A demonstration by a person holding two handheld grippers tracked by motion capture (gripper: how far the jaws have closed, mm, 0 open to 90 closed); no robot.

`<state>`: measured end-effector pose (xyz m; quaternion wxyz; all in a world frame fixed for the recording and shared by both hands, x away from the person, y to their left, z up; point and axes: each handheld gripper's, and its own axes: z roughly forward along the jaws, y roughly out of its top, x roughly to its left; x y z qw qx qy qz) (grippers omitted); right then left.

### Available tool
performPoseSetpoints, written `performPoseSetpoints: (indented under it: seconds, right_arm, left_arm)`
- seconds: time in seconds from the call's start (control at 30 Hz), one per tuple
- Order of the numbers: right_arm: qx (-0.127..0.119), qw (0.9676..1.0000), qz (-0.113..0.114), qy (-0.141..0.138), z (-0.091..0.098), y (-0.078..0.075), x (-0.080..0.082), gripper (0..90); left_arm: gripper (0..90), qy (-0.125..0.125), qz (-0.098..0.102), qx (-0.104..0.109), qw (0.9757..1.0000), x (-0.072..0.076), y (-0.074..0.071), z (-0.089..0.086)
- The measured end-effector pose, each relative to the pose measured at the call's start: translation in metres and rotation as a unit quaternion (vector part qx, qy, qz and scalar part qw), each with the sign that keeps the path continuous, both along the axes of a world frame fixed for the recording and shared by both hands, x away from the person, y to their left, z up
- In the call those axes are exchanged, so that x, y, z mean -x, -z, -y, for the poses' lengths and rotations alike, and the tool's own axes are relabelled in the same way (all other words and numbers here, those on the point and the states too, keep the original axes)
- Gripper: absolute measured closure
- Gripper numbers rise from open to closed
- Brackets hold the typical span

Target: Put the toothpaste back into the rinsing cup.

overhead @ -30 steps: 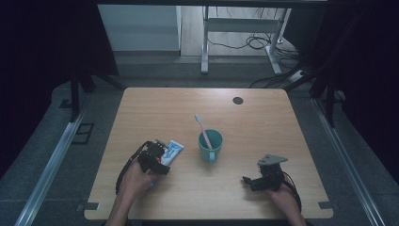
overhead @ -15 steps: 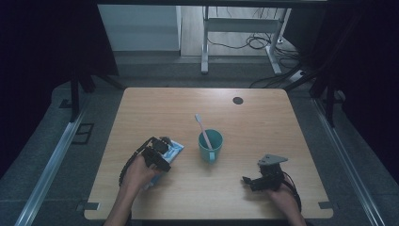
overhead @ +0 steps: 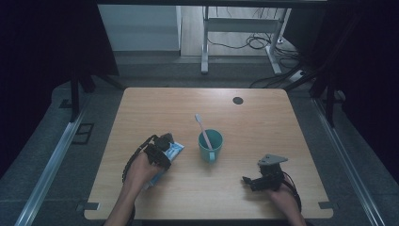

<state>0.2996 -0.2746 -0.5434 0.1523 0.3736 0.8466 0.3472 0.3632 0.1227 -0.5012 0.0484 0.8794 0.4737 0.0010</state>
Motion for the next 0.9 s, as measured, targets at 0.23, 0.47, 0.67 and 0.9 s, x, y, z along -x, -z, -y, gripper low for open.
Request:
performPoseSetpoints:
  seconds: [0.23, 0.47, 0.67, 0.9]
  right_arm:
    - [0.000, 1.0000, 0.000, 0.000, 0.000, 0.000, 0.000, 0.7]
    - [0.000, 1.0000, 0.000, 0.000, 0.000, 0.000, 0.000, 0.7]
    - [0.000, 1.0000, 0.000, 0.000, 0.000, 0.000, 0.000, 0.7]
    - [0.000, 1.0000, 0.000, 0.000, 0.000, 0.000, 0.000, 0.7]
  left_arm:
    - [67.0, 0.012, -0.001, 0.003, 0.9999, 0.001, -0.006, -0.001]
    - [71.3, 0.018, 0.002, 0.025, 0.9995, 0.003, -0.008, -0.008]
    - [72.0, 0.025, 0.013, 0.053, 0.9982, 0.007, -0.008, -0.016]
    - [72.4, 0.036, 0.043, 0.068, 0.9961, 0.014, -0.011, -0.020]
